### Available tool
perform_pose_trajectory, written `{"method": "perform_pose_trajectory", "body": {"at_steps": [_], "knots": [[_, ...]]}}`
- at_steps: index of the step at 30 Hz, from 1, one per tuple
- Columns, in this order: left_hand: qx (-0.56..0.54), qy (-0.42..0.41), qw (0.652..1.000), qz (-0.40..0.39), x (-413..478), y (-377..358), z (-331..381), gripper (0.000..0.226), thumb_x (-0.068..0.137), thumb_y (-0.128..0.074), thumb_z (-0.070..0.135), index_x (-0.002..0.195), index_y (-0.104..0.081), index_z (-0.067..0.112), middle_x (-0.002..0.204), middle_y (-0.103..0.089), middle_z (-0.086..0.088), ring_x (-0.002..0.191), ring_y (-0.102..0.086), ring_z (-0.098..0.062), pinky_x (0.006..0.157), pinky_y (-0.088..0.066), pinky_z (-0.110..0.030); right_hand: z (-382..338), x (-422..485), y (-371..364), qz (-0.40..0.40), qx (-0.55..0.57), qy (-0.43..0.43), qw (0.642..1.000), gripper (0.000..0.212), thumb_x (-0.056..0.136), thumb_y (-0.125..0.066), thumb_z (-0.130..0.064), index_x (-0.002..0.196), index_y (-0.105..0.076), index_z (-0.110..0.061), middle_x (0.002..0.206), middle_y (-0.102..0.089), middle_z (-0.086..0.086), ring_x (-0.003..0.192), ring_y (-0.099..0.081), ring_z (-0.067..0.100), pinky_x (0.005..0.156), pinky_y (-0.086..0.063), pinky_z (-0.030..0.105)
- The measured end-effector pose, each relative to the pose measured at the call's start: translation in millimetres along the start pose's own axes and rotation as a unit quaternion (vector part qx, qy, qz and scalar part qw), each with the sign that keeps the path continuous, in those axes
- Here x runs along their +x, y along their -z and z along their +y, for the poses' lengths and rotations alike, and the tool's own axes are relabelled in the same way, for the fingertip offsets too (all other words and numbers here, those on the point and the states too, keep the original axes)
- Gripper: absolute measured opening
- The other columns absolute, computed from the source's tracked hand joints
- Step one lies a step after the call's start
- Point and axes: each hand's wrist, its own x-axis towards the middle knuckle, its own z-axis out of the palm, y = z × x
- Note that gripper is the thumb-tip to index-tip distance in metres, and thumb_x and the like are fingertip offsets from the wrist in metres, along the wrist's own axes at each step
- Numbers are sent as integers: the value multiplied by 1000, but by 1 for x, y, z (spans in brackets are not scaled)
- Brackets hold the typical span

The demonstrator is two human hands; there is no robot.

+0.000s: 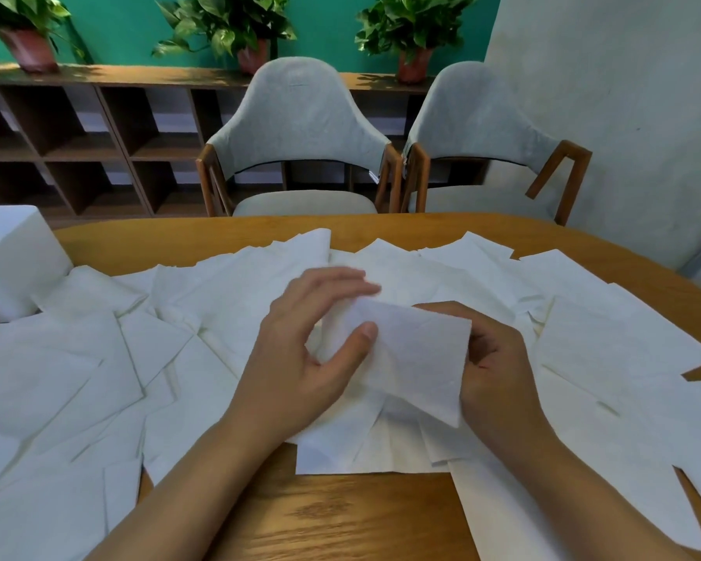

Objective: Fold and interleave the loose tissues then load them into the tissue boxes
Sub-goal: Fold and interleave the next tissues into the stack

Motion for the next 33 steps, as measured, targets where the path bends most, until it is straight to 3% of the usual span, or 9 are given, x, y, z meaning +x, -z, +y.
{"method": "perform_pose_trajectory", "body": {"at_steps": [4, 7, 10, 12, 14, 17, 22, 28, 33], "knots": [[-98, 107, 989, -21, 3, 6, -1, 8, 92, -74, 31, 96, -79, 27, 109, -76, 15, 115, -68, -12, 102, -52, -40, 0, 3, 1, 1, 71, -60, 996, 27, 87, -69, -24, 83, -76, -50, 82, -74, -19, 83, -72, 4, 66, -56, 17], [-117, 156, 981, -8, 6, 8, -4, 6, 92, -76, 29, 93, -80, 25, 103, -77, 15, 106, -70, -12, 91, -58, -41, 6, 6, 6, 4, 38, -90, 995, 18, 91, -66, -37, 102, -75, -47, 104, -74, -14, 102, -69, 10, 74, -58, 23], [-101, 185, 977, 22, 6, 9, -7, 5, 92, -77, 28, 90, -81, 31, 94, -78, 18, 87, -70, -12, 71, -54, -37, 8, 14, 15, -24, 185, -173, 967, 43, 94, -51, -53, 134, -58, -40, 124, -68, 6, 114, -66, 21, 87, -56, 35], [-87, 189, 978, 31, 6, 9, -8, 6, 90, -78, 29, 88, -81, 34, 91, -77, 21, 82, -69, -9, 64, -51, -23, 2, 17, 19, -48, 138, -180, 973, 54, 84, -67, -60, 134, -50, -50, 130, -65, -5, 115, -66, 18, 87, -59, 33], [-99, 193, 976, 23, 6, 8, -7, 6, 89, -79, 29, 88, -81, 34, 91, -78, 20, 83, -71, -7, 61, -51, -17, 1, 14, 18, -78, 41, -149, 985, 41, 84, -76, -39, 124, -65, -40, 119, -68, -20, 111, -64, 6, 83, -56, 20], [-116, 180, 977, 0, 5, 6, -3, 9, 87, -76, 34, 94, -81, 35, 93, -78, 18, 86, -70, -5, 64, -55, -20, 4, 8, 16, -92, -39, -141, 985, 18, 90, -72, -21, 101, -80, -33, 108, -71, -25, 108, -60, -5, 84, -46, 8], [-42, 108, 992, 50, -1, 0, -7, 23, 94, -75, 31, 116, -66, 29, 98, -70, 10, 92, -66, -15, 70, -52, -23, 9, 14, 24, 24, -69, -143, 987, 26, 95, -67, -12, 105, -79, -33, 109, -70, -30, 108, -58, -14, 84, -40, -2], [143, -31, 983, -112, -13, -15, -24, 30, 91, -76, 40, 118, -69, 28, 125, -62, 16, 122, -57, -6, 98, -49, -28, 19, 21, 31, 123, -113, -154, 974, 30, 100, -60, -15, 111, -72, -40, 100, -55, -55, 102, -44, -32, 74, -32, -11], [182, -38, 971, -147, -16, -23, -23, 43, 91, -65, 57, 126, -68, 34, 143, -57, 17, 135, -49, -2, 108, -41, -27, 23, 22, 35, 148, -136, -157, 967, 28, 101, -59, -19, 111, -71, -42, 102, -49, -50, 98, -38, -37, 72, -32, -9]]}}
